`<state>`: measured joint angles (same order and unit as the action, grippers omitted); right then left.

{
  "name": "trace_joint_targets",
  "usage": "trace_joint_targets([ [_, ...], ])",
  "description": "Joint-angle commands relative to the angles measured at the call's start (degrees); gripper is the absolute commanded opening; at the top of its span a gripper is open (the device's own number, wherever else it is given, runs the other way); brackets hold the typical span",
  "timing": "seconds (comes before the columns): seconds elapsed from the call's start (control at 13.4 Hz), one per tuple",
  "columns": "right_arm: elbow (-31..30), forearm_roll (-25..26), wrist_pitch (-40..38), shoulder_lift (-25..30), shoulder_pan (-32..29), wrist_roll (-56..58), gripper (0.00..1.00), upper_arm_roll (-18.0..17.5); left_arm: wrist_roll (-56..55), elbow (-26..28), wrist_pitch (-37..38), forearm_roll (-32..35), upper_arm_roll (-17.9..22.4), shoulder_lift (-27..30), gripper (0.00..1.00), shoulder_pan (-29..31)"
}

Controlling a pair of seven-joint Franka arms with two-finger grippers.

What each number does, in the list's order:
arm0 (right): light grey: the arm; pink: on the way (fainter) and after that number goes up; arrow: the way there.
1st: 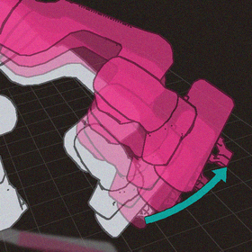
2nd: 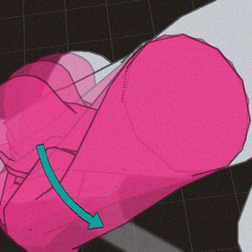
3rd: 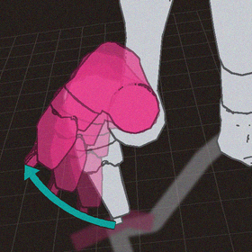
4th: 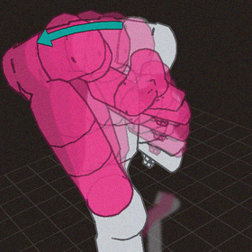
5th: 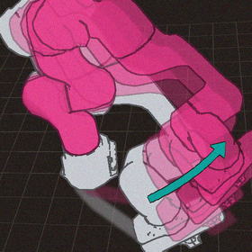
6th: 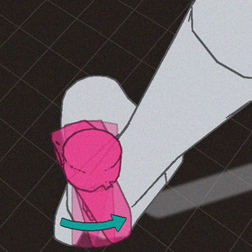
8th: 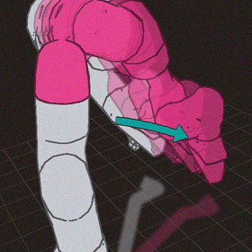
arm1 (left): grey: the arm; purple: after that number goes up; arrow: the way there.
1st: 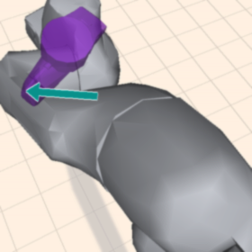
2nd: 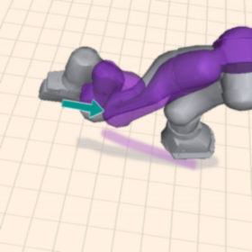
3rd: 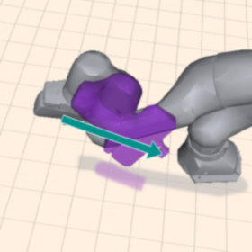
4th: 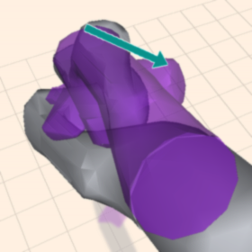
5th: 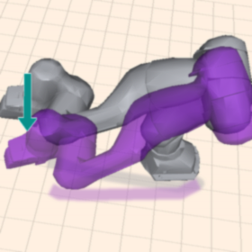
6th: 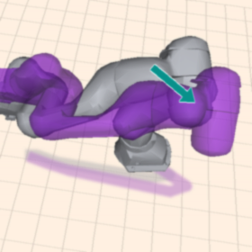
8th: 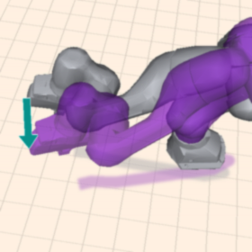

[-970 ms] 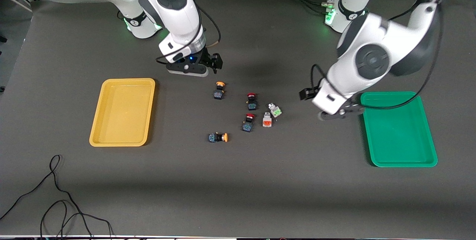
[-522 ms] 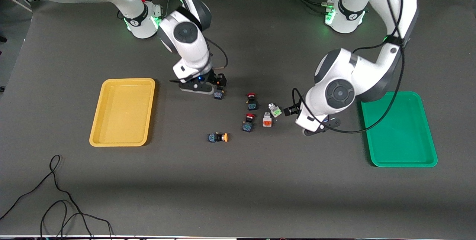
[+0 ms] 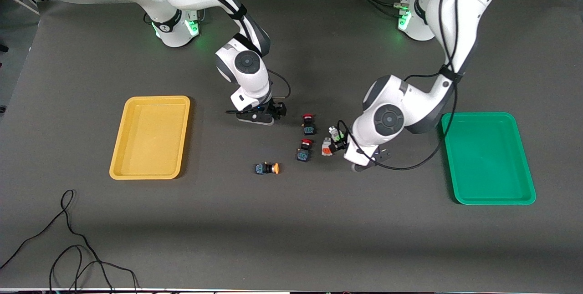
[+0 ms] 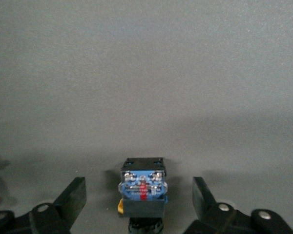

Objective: Place green and yellow buttons in trays
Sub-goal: 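Grasp the yellow button and the orange block with the right and left grippers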

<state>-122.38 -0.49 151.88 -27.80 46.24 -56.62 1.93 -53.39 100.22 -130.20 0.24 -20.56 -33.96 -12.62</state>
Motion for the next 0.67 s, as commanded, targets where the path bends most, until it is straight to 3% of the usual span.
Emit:
trace_joint_targets([
  [0.0,-0.76,1.10,1.05,0.56,0.35,-2.09,0.76,0.36,-1.54,-0.81,-2.78,6.76,0.60,-2.42,0.93,-2.13],
  [0.07,-0.76,1.10,1.05,0.56,0.26,-2.09,0.53,0.36,-1.54,-1.95,-2.87,8.10,0.60,-3.82,0.93,-2.92],
  [0.22,-0.76,1.10,1.05,0.56,0.26,-2.09,0.27,0.36,-0.76,-4.15,-2.87,8.98,0.60,-6.02,0.91,-3.72],
  [0.6,-0.40,1.10,-2.87,4.58,-0.27,-1.74,0.21,0.44,3.46,-8.02,-3.13,10.66,0.52,-9.10,0.89,-6.27],
])
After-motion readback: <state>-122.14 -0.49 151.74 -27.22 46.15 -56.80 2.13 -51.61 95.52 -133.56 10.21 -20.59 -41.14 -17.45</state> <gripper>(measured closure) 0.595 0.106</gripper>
